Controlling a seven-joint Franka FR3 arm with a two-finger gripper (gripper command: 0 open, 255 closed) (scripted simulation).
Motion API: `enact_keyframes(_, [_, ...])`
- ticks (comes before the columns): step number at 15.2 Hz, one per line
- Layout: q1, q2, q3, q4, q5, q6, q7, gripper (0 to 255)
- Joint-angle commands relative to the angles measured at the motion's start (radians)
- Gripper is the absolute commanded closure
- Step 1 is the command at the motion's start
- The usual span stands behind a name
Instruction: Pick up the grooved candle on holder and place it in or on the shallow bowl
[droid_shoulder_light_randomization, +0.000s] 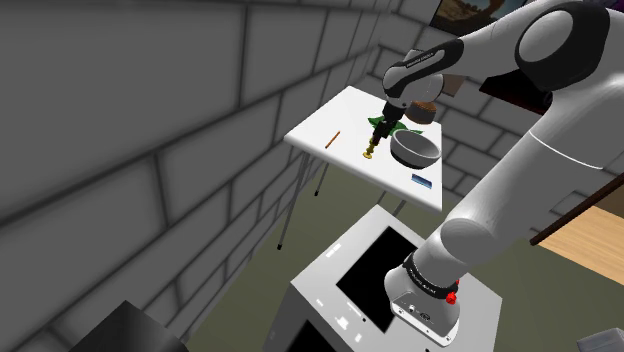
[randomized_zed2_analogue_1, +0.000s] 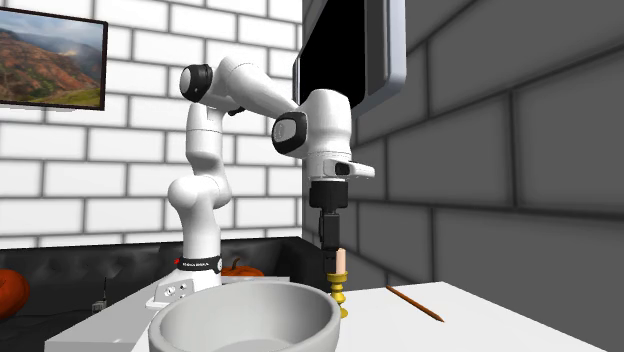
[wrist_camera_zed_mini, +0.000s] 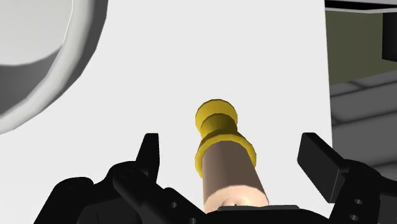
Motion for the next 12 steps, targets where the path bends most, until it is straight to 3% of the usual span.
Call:
enact_keyframes(1, [0.000, 0.000, 0.000, 0.000, 0.000, 0.000, 0.000, 255])
enact_keyframes(12, [0.001, -0.018, 0.001, 0.011, -0.012, -0.027, 0.008, 255])
